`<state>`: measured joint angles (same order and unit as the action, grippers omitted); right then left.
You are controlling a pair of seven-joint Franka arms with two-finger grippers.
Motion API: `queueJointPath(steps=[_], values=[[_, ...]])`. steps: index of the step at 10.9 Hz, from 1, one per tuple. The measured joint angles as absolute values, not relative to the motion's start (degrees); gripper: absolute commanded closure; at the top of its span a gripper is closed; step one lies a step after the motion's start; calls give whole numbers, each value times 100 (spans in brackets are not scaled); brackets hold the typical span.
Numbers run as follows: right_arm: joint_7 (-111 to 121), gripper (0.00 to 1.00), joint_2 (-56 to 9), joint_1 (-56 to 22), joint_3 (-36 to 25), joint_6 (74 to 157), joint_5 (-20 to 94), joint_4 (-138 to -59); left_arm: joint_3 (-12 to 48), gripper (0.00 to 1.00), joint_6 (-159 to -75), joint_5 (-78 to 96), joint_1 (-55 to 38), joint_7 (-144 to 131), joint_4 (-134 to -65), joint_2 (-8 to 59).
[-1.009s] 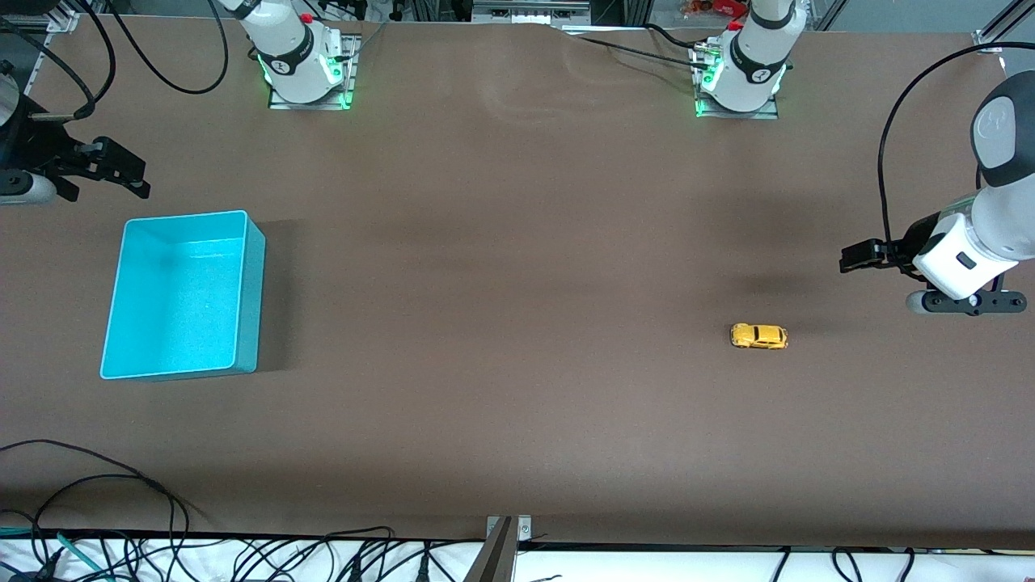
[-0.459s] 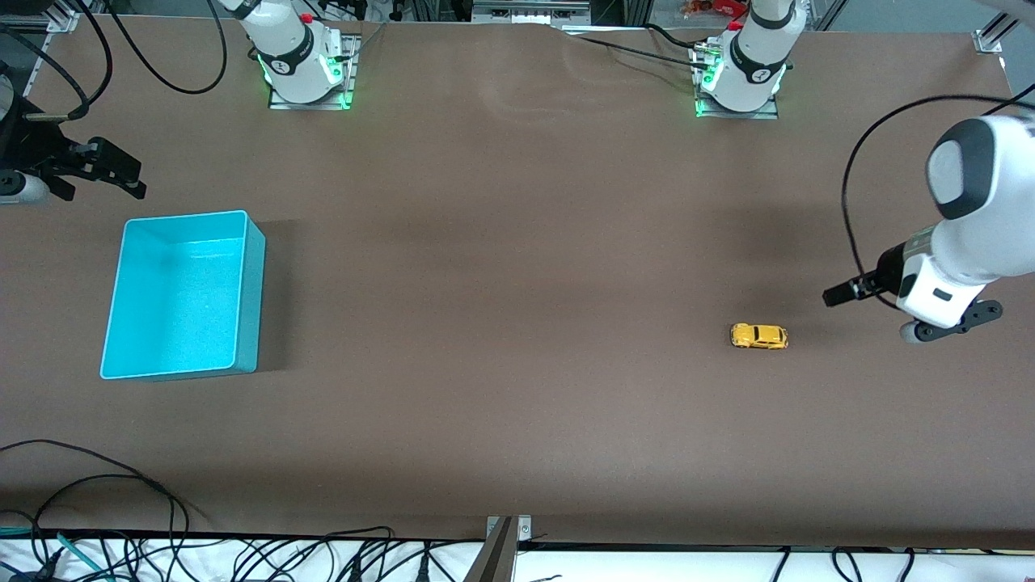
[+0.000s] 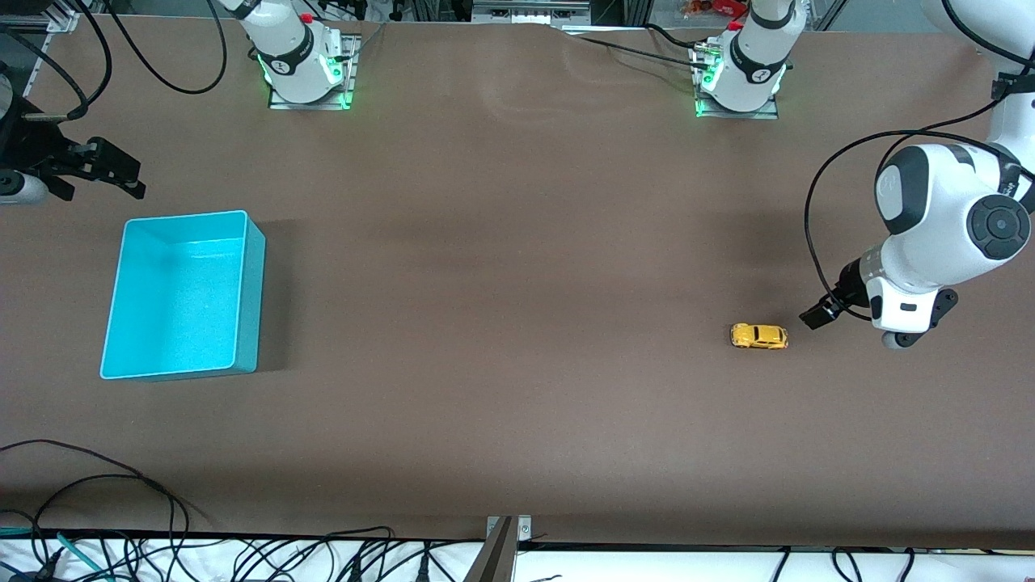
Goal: Wind up and store yellow beetle car
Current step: 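Move the left gripper down toward the yellow beetle car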
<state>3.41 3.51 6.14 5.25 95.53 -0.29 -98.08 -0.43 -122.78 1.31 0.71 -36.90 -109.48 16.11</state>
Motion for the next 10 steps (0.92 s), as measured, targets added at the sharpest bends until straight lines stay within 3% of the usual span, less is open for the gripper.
queueJointPath(steps=[2,5,10], values=[[339,0,350,614,524,9553,-29,-9807,-33,0,-12228,130,66,-2915,-10897,1466],[337,0,350,614,524,9553,-29,-9806,-64,0,-11374,129,109,-721,-10805,1064],[335,0,350,614,524,9553,-29,-9806,-68,0,-11229,129,138,-197,-10813,974]])
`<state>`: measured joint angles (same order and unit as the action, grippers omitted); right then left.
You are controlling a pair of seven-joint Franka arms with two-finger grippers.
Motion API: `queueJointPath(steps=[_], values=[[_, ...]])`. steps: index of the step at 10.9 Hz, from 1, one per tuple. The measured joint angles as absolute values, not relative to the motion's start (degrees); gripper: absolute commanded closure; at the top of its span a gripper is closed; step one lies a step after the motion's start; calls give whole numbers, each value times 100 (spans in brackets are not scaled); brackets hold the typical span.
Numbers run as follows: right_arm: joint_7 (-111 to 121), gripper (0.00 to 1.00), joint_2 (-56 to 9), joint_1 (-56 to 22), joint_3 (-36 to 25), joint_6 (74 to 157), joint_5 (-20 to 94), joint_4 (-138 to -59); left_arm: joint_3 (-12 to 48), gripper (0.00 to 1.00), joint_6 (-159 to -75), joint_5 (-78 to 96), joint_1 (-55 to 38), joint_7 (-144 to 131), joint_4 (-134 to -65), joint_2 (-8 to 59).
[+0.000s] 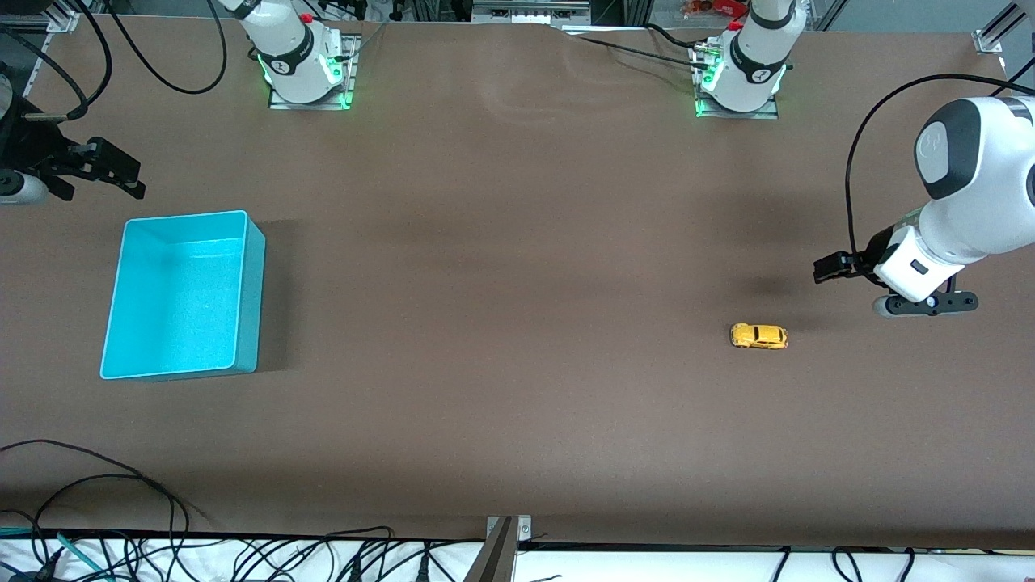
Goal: Wind up and store yellow beetle car
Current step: 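Move the left gripper down toward the yellow beetle car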
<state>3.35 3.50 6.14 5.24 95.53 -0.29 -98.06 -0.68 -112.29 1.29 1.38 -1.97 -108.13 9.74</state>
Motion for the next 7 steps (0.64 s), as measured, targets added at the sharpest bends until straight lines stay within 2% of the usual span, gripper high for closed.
queueJointPath(steps=[7], values=[[335,0,350,614,523,9553,-29,-9806,-63,0,-11228,129,134,-184,-10817,1022]])
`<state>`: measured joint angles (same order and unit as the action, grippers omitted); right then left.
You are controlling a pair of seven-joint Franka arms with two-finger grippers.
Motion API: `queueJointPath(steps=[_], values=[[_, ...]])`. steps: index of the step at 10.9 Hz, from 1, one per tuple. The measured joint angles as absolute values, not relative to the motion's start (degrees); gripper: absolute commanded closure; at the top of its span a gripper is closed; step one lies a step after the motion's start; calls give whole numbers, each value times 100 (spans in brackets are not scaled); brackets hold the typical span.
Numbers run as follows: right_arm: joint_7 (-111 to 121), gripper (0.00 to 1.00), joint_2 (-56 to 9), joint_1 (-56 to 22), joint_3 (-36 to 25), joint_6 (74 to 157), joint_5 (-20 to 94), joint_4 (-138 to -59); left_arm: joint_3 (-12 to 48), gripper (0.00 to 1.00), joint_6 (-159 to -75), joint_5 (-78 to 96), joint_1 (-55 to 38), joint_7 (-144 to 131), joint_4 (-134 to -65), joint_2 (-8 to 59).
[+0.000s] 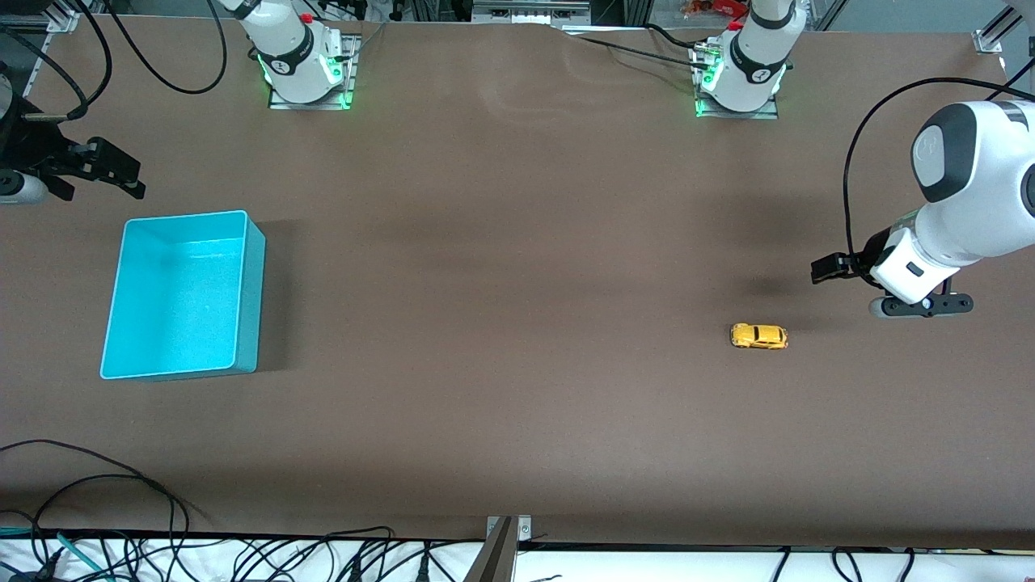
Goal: Wind up and store yellow beetle car
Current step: 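Move the left gripper down toward the yellow beetle car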
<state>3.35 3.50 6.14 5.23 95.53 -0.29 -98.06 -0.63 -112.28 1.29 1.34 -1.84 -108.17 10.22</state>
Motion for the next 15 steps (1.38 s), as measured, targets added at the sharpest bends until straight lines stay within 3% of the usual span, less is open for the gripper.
queueJointPath(steps=[15], values=[[330,0,343,614,523,9551,-29,-9783,-62,0,-11309,133,134,-400,-10828,1168]])
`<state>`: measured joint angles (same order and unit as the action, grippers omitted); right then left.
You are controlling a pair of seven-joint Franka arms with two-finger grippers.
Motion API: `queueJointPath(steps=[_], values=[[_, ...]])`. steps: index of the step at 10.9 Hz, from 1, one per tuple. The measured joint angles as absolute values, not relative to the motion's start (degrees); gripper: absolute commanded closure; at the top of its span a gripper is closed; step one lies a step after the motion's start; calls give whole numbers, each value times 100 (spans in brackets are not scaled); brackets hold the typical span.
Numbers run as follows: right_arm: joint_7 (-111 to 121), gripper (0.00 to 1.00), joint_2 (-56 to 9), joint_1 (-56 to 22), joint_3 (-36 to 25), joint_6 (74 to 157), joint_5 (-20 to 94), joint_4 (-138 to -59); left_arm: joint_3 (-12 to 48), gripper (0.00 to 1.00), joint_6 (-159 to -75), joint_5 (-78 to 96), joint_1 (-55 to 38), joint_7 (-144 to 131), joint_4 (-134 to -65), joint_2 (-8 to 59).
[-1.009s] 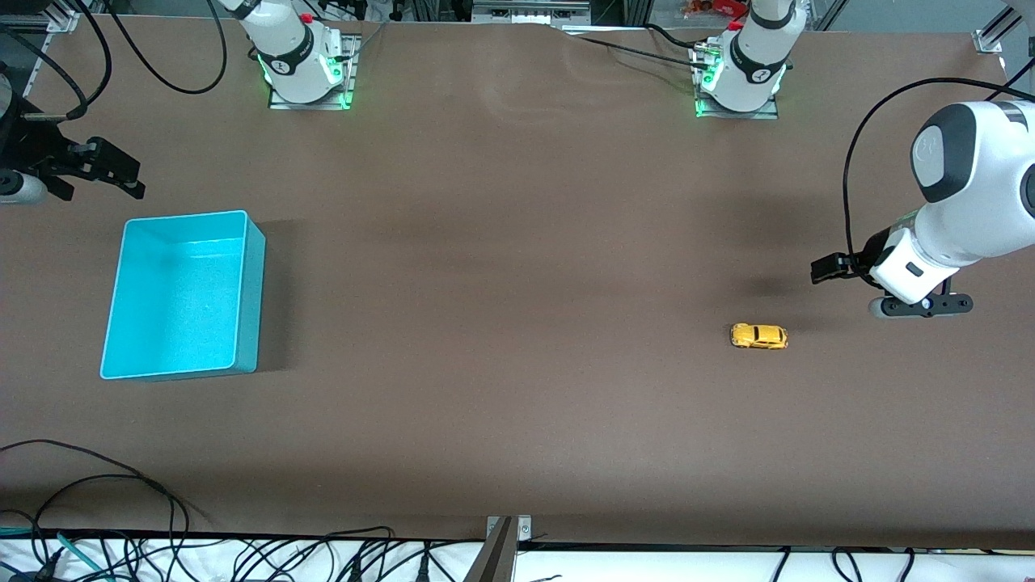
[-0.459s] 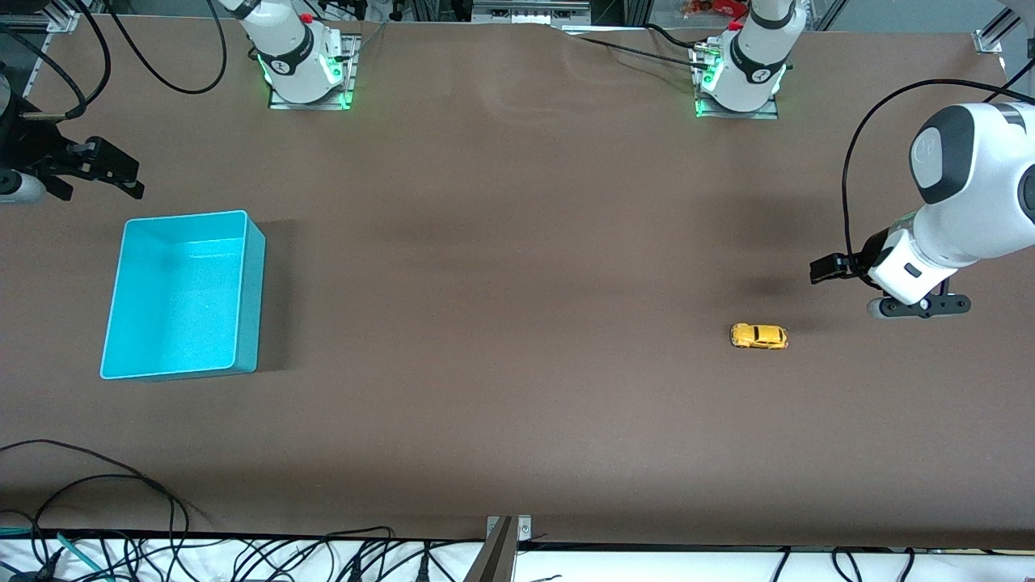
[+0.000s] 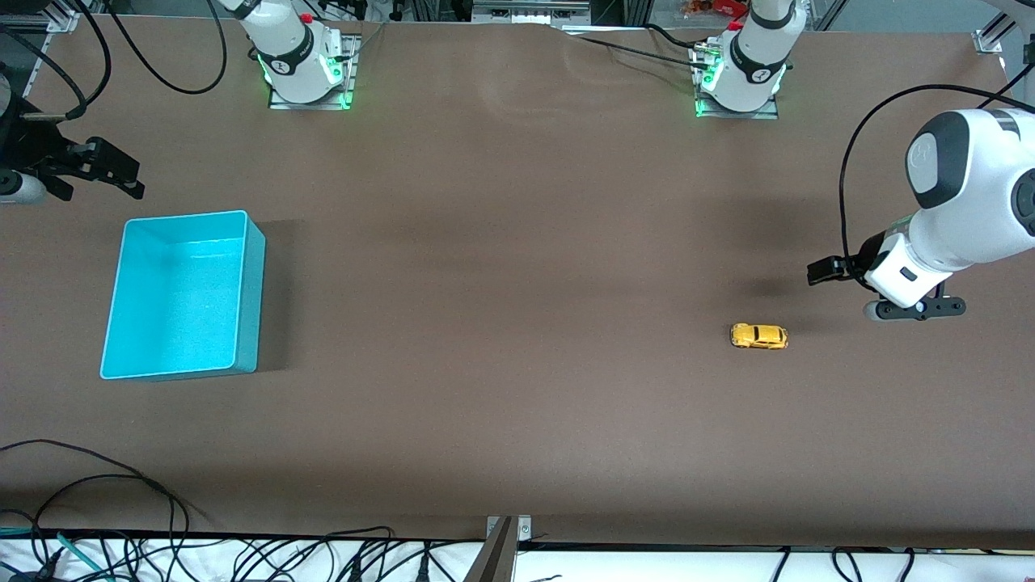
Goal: Wind up and store yellow beetle car
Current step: 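Move the left gripper down toward the yellow beetle car, then lower the left gripper over the car and close on it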
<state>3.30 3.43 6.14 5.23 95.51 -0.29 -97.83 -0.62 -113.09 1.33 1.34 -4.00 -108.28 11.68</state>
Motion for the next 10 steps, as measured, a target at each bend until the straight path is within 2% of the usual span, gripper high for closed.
queueJointPath(steps=[5,8,10], values=[[328,0,339,614,521,9551,-29,-9778,-58,0,-12361,145,130,-4022,-10860,1878],[328,0,338,615,519,9551,-29,-9775,-58,0,-13359,325,129,-6286,-10891,2335],[328,0,338,615,519,9551,-29,-9774,-50,0,-13615,330,112,-7003,-10893,2549]])
